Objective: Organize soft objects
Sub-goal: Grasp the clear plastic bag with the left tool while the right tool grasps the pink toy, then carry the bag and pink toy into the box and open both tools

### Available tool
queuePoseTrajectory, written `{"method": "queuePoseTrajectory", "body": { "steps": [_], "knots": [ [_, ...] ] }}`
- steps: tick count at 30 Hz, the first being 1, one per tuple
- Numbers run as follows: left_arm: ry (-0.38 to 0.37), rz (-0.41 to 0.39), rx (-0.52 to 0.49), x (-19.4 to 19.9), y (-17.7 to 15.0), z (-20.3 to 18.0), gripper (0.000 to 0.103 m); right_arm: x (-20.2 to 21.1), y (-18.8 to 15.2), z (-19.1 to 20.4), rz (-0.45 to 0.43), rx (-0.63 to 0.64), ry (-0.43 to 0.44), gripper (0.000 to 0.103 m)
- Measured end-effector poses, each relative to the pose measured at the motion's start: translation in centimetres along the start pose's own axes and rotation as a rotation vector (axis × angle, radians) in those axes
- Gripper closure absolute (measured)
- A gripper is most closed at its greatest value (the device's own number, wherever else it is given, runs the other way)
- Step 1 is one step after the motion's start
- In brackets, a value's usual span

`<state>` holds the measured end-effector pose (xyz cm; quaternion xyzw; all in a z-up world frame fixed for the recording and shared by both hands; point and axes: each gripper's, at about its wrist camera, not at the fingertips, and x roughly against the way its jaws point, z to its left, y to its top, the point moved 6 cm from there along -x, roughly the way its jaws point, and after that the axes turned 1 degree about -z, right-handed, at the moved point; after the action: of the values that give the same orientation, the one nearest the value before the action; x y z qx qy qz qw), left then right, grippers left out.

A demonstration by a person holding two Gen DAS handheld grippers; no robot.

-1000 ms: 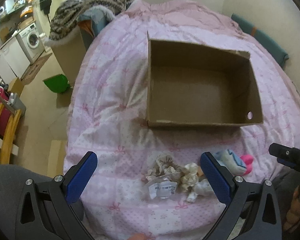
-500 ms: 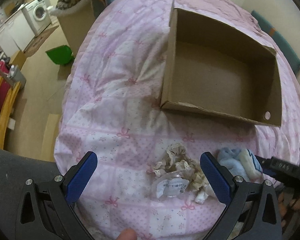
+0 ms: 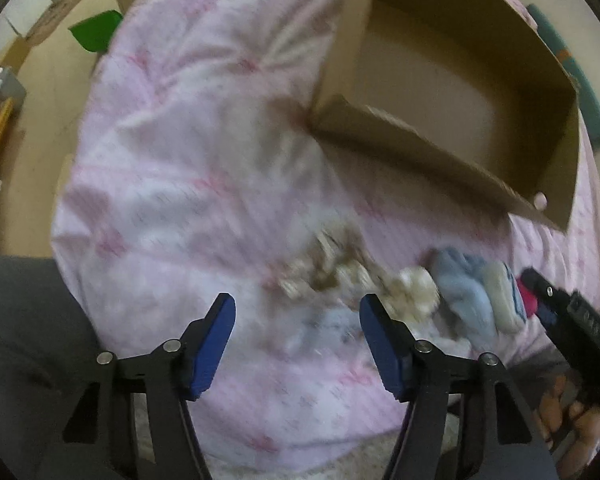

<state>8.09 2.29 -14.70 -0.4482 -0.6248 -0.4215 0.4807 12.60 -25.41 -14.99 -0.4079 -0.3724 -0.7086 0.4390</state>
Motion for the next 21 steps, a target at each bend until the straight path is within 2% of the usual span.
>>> {"method": "queuePoseTrajectory", "body": {
  "steps": [2, 5, 10, 13, 14, 21],
  "knots": [
    [-0.010, 0.015, -0.007, -0.5, -0.7, -0.7, 0.041, 0.0, 0.0, -0.1, 0.006, -0.013, 0.023, 0.053],
    [0.021, 0.030, -0.033, -1.8, -1.4, -1.4, 0.042, 0.0, 0.0, 0.3, 0.003, -0.009, 0.040, 0.053],
    [0.066, -0.006, -0.049, -2.9, -1.0, -1.2, 0.062, 0.3, -0.3, 0.7, -0.007, 0.009, 0.053, 0.053],
    [0.032, 0.024, -0.059, -3.3, -1.4, -1.5, 0.069, 0.7, -0.6, 0.5, -0.012, 0.010, 0.061, 0.053],
    [0.036, 0.031, -0.074, -3.5, -1.7, -1.6, 0.077, 0.8, -0.5, 0.5, -0.015, 0.010, 0.063, 0.053],
    [0.034, 0.019, -0.089, -1.6, -3.9, -0.8, 0.090, 1.7, -0.9, 0.6, -0.028, 0.035, 0.065, 0.053]
  ]
}}
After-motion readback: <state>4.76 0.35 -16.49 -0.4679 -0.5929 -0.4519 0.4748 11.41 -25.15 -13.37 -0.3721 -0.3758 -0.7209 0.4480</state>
